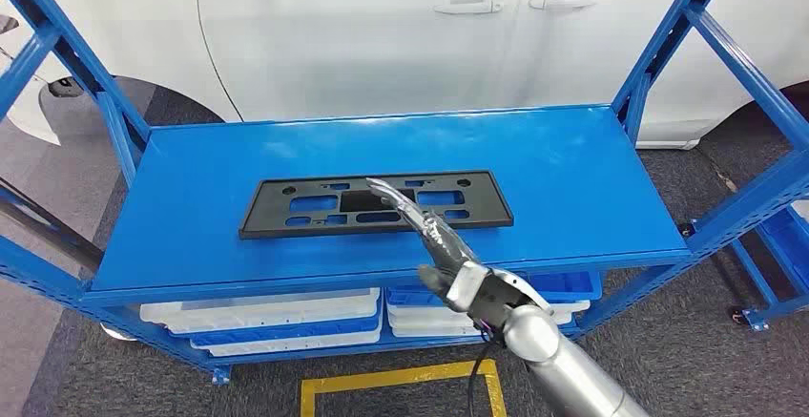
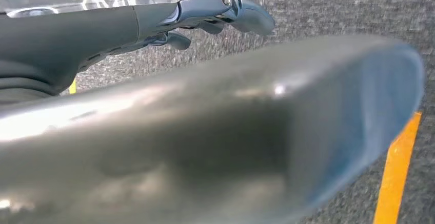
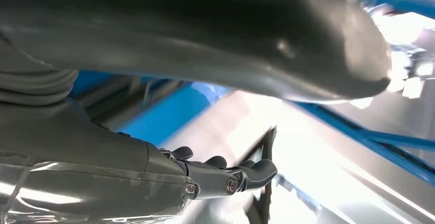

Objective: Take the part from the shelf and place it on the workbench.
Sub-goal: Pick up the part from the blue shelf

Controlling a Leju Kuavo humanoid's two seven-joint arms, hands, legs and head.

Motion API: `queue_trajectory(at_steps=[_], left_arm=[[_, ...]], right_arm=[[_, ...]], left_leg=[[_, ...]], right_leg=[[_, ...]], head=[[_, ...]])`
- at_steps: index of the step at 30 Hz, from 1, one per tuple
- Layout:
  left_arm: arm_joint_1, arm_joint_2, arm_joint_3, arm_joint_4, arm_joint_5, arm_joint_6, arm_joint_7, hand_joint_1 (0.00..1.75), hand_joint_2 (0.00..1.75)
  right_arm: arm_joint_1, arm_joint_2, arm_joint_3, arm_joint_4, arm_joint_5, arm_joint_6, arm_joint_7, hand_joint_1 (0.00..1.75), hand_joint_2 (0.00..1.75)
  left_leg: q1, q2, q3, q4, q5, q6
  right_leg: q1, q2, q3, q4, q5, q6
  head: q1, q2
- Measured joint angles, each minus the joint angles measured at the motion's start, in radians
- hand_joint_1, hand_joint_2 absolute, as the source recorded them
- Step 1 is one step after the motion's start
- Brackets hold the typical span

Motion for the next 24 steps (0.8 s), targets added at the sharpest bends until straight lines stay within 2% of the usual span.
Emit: queue_trajectory(at_steps=[2,4,5,7,8,9,10,12,14,17,19,20,22,23,24], left_arm=[[-0.003,0.0,-0.002,0.0,0.0,0.001,0.0,0.0,0.0],[-0.007,-0.001,-0.007,0.0,0.0,0.002,-0.001,0.0,0.0],[-0.008,-0.001,-0.01,0.0,0.0,0.003,-0.001,0.0,0.0],[-0.007,-0.001,-0.016,0.0,0.0,0.004,-0.001,0.0,0.0],[-0.006,-0.001,-0.019,0.0,0.0,0.005,-0.001,0.0,0.0],[-0.005,-0.001,-0.022,0.0,0.0,0.006,-0.001,0.0,0.0],[-0.005,-0.001,-0.024,0.0,0.0,0.007,-0.001,0.0,0.0],[-0.005,0.0,-0.029,0.0,0.0,0.007,-0.003,0.0,0.0],[-0.007,0.001,-0.032,0.0,0.0,0.007,-0.005,0.0,0.0],[-0.004,0.001,-0.039,0.0,0.0,0.007,-0.007,0.0,0.0],[-0.005,0.001,-0.043,0.0,0.0,0.007,-0.008,0.0,0.0],[-0.006,0.001,-0.045,0.0,0.0,0.008,-0.008,0.0,0.0],[-0.006,0.001,-0.048,0.0,0.0,0.01,-0.01,0.0,0.0],[-0.006,0.002,-0.049,0.0,0.0,0.011,-0.01,0.0,0.0],[-0.005,0.002,-0.051,0.0,0.0,0.011,-0.01,0.0,0.0]], right_arm=[[-0.015,0.015,0.032,0.011,0.101,-0.054,0.013,0.0,0.0],[-0.046,0.049,0.096,0.039,0.282,-0.151,0.041,0.0,0.0],[-0.061,0.067,0.127,0.057,0.353,-0.191,0.056,0.0,0.0],[-0.086,0.099,0.186,0.104,0.462,-0.262,0.082,0.0,0.0],[-0.094,0.114,0.209,0.13,0.507,-0.299,0.097,0.0,0.0],[-0.104,0.13,0.23,0.158,0.551,-0.34,0.116,0.0,0.0],[-0.114,0.145,0.245,0.185,0.593,-0.381,0.135,0.0,0.0],[-0.136,0.175,0.264,0.235,0.666,-0.451,0.17,0.0,0.0],[-0.153,0.199,0.274,0.274,0.714,-0.483,0.19,0.0,0.0],[-0.162,0.223,0.289,0.318,0.756,-0.487,0.207,0.0,0.0],[-0.167,0.238,0.298,0.342,0.772,-0.483,0.209,0.0,0.0],[-0.169,0.246,0.303,0.355,0.778,-0.481,0.209,0.0,0.0],[-0.173,0.26,0.313,0.384,0.787,-0.477,0.21,0.0,0.0],[-0.175,0.268,0.319,0.4,0.792,-0.474,0.212,0.0,0.0],[-0.177,0.276,0.324,0.416,0.798,-0.471,0.215,0.0,0.0]], left_leg=[[0.0,0.001,0.002,0.0,-0.001,-0.006],[0.0,0.001,-0.01,0.035,-0.026,-0.017],[0.001,0.0,-0.03,0.081,-0.052,-0.022],[0.005,0.0,-0.095,0.213,-0.112,-0.032],[0.007,0.0,-0.12,0.262,-0.124,-0.036],[0.009,0.001,-0.132,0.279,-0.119,-0.039],[0.011,0.001,-0.122,0.253,-0.094,-0.042],[0.015,0.001,-0.06,0.12,-0.026,-0.043],[0.014,-0.001,-0.014,0.023,0.006,-0.034],[0.011,-0.004,-0.01,0.007,0.007,-0.015],[0.014,-0.004,-0.008,0.001,0.011,-0.003],[0.016,-0.003,-0.007,-0.002,0.013,0.002],[0.016,-0.003,-0.008,-0.002,0.014,0.006],[0.015,-0.003,-0.009,-0.002,0.014,0.006],[0.015,-0.003,-0.009,-0.002,0.014,0.006]], right_leg=[[-0.004,-0.001,0.004,-0.008,0.004,-0.003],[-0.011,-0.002,0.013,-0.022,0.009,-0.012],[-0.013,-0.003,0.017,-0.026,0.011,-0.015],[-0.012,-0.003,0.018,-0.027,0.01,-0.019],[-0.012,-0.003,0.018,-0.026,0.009,-0.019],[-0.012,-0.003,0.017,-0.024,0.008,-0.019],[-0.012,-0.003,0.017,-0.021,0.007,-0.018],[-0.013,-0.002,0.017,-0.011,-0.001,-0.013],[-0.01,0.0,0.013,0.0,-0.007,-0.005],[-0.008,0.0,0.01,0.002,-0.008,0.008],[-0.01,0.001,-0.002,0.031,-0.03,0.018],[-0.012,0.001,-0.019,0.07,-0.055,0.023],[-0.016,0.001,-0.082,0.206,-0.119,0.031],[-0.018,0.001,-0.111,0.265,-0.138,0.033],[-0.019,0.001,-0.128,0.296,-0.14,0.033]], head=[[0.0,0.0],[-0.001,0.0],[-0.001,0.0],[-0.002,0.0],[-0.002,0.0],[-0.002,0.0],[-0.002,0.0],[-0.003,0.0],[-0.003,0.0],[-0.002,0.0],[0.0,0.0],[0.001,0.0],[0.004,0.0],[0.004,0.0],[0.004,0.0]])
